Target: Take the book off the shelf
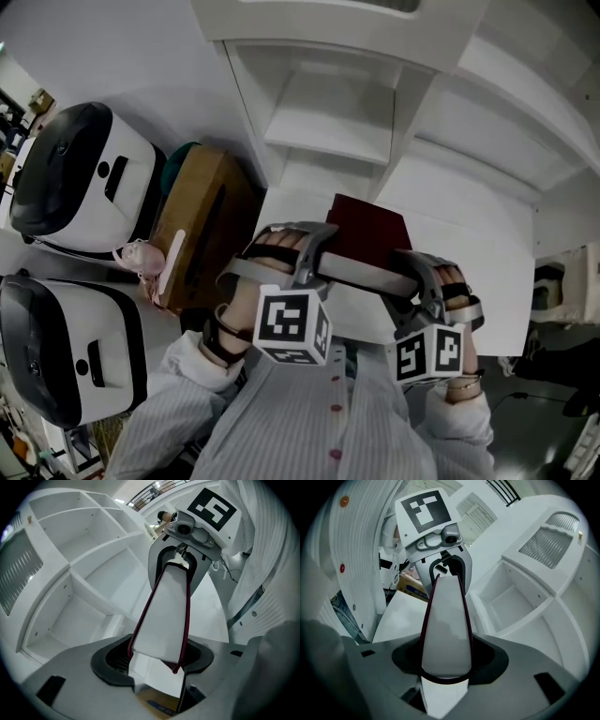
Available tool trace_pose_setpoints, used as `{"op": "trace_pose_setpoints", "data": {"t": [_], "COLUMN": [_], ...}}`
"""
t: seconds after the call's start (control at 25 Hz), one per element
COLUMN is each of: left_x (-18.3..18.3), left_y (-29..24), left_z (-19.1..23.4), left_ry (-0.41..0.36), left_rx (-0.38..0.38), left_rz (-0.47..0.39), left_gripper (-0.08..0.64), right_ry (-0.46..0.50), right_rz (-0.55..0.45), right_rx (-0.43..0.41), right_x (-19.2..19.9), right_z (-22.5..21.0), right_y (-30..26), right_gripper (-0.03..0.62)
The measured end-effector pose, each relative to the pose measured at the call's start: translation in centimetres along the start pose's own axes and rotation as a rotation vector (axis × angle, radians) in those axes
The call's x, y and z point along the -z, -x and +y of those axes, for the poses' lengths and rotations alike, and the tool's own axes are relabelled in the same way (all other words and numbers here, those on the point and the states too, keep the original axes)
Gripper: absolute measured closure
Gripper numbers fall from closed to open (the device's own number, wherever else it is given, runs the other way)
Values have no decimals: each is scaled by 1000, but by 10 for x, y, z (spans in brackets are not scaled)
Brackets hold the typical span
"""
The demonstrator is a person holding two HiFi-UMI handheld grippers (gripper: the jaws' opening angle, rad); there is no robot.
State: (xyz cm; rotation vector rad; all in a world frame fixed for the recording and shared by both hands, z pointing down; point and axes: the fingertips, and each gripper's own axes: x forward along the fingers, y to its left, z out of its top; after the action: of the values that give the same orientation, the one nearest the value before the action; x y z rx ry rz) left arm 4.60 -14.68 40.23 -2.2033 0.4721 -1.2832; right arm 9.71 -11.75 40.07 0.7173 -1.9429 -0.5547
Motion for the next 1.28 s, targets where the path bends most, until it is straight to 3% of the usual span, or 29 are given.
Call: {"op": "trace_pose_setpoints", "data": {"t": [0.44,0.76,1.28], "left_x": [-8,-7,-3], "left_y": [-17,-19,-22], "left_z": [-58,-88,-117], "left_ry": [52,116,142], "left_rx": [237,369,488], "left_rz": [-29,-43,-41], "left_gripper": [285,287,288], "right_ry": [-201,-266,-332], "right_rz": [0,26,48], "right_rx": [-185,-290,-387], "right_x": [29,34,39], "right_z": [53,77,104], "right_y": [5,11,11], "right_gripper": [367,367,367]}}
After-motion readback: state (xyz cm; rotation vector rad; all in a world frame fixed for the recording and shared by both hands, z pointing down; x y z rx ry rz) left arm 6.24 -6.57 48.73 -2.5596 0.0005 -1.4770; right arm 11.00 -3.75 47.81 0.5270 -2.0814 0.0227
